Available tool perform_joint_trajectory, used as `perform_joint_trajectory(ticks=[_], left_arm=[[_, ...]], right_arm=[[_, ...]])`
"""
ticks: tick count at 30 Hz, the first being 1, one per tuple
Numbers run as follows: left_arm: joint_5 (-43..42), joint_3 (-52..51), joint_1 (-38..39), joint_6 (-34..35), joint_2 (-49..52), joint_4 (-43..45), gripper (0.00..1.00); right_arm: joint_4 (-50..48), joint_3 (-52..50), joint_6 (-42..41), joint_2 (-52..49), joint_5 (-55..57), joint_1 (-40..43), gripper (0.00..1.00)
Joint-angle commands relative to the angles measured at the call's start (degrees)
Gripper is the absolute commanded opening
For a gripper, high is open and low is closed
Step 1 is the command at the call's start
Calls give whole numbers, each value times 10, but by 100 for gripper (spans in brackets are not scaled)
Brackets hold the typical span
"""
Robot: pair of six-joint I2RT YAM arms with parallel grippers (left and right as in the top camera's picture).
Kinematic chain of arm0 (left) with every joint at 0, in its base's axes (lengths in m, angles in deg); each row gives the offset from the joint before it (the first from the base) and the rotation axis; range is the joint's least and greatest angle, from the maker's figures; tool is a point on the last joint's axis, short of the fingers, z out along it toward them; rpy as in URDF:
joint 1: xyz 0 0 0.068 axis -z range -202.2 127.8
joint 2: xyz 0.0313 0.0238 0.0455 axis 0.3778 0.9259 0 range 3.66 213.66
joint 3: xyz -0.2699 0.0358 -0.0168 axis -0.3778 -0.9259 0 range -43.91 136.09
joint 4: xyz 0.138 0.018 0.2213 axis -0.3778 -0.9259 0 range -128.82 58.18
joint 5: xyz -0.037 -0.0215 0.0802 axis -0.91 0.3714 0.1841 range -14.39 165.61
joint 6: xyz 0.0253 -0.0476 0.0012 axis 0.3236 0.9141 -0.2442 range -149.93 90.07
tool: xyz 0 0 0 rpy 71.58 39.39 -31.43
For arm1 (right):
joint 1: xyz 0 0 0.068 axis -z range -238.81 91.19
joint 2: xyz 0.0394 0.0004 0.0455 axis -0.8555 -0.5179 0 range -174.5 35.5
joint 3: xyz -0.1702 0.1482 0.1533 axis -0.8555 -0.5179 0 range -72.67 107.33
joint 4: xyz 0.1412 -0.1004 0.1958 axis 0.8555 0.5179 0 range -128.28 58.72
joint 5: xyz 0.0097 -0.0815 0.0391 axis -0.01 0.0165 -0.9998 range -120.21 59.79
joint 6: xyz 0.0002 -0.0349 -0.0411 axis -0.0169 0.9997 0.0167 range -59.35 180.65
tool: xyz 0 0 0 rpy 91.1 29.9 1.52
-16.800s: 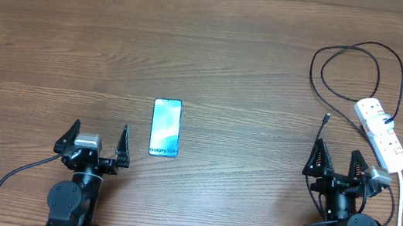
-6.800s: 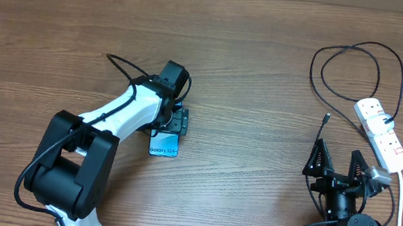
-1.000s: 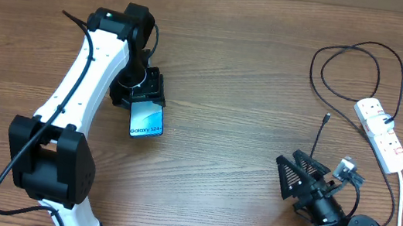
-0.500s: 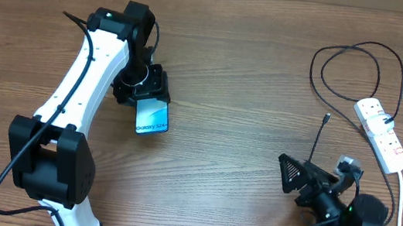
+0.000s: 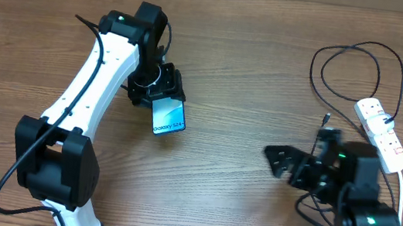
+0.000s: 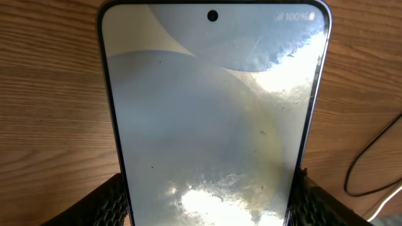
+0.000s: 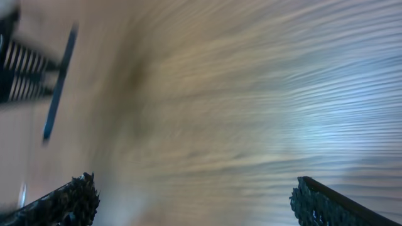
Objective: Plug charger to phone and switch on socket
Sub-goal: 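Move the right gripper toward the phone held by the left gripper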
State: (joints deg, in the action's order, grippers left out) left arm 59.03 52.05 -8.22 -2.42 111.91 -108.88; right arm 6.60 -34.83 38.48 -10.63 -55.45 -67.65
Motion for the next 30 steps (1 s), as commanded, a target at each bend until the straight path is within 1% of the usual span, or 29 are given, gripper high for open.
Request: perform_joint_trajectory(ticks=[1, 4, 6, 9, 10, 11, 14, 18, 24, 27, 30], left_arm=[[-15, 17, 9, 13, 1, 2, 41], [-15, 17, 11, 13, 1, 6, 41], [-15, 17, 11, 15, 1, 11, 41], [-15, 17, 11, 32, 1, 19, 41], [-15, 17, 11, 46, 1, 26, 41], [-15, 17, 11, 57, 1, 29, 41], [-14, 17, 11, 90, 1, 41, 41], [-14, 17, 14, 150, 1, 66, 40], [-2, 17, 15, 191, 1, 103, 41], [9, 17, 14, 220, 1, 113, 41], [12, 17, 14, 236, 1, 123, 41]], right_arm=[[-9, 14, -38, -34, 50, -99, 100], [-42, 14, -131, -68, 121, -171, 100], [-90, 11, -165, -92, 132, -203, 100], [-180, 10, -170, -139, 132, -231, 100], [-225, 10, -171, -170, 132, -238, 100], [-242, 10, -171, -186, 132, -240, 100], [-281, 10, -171, -224, 127, -239, 100], [-327, 10, -171, -256, 106, -240, 100], [-374, 10, -172, -277, 88, -240, 100], [-408, 9, -199, -281, 89, -240, 100], [-449, 8, -205, -285, 89, -240, 100]])
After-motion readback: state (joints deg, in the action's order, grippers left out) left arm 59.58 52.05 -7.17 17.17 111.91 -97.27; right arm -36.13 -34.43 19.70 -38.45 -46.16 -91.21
